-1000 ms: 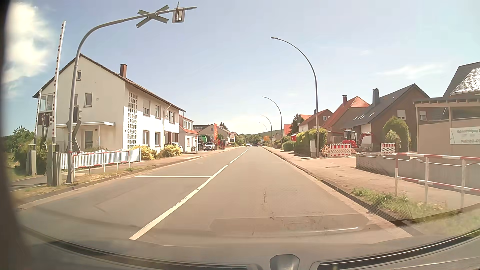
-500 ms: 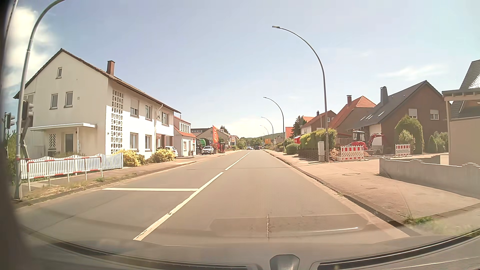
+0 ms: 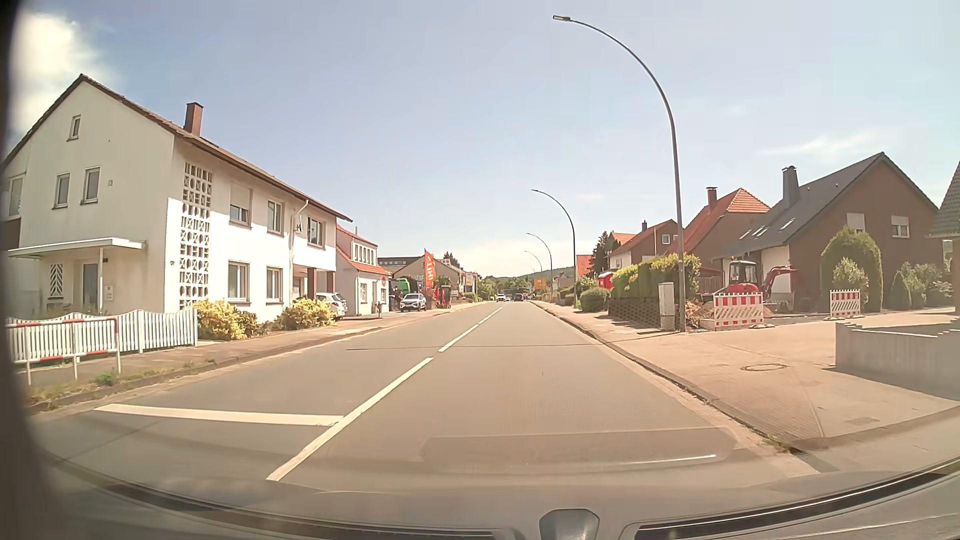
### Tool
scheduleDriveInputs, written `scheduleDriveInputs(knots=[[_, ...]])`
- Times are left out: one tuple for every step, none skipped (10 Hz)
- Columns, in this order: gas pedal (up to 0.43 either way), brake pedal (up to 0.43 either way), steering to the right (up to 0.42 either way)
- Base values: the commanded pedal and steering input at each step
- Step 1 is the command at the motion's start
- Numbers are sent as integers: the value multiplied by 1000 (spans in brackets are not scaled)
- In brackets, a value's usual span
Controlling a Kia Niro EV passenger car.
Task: Follow the waypoints while adhering to traffic rules and regulations
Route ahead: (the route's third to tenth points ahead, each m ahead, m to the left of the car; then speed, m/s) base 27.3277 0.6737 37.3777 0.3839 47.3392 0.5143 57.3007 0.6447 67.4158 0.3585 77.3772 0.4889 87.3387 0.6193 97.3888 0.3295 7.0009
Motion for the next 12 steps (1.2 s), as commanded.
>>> scheduleDriveInputs(knots=[[248, 6, -7], [248, 6, -7], [248, 6, -6], [248, 6, -5], [248, 6, -5], [248, 6, -5], [248, 6, -5], [248, 6, -5], [248, 6, -5], [248, 6, -5], [248, 6, -5], [248, 6, -5]])
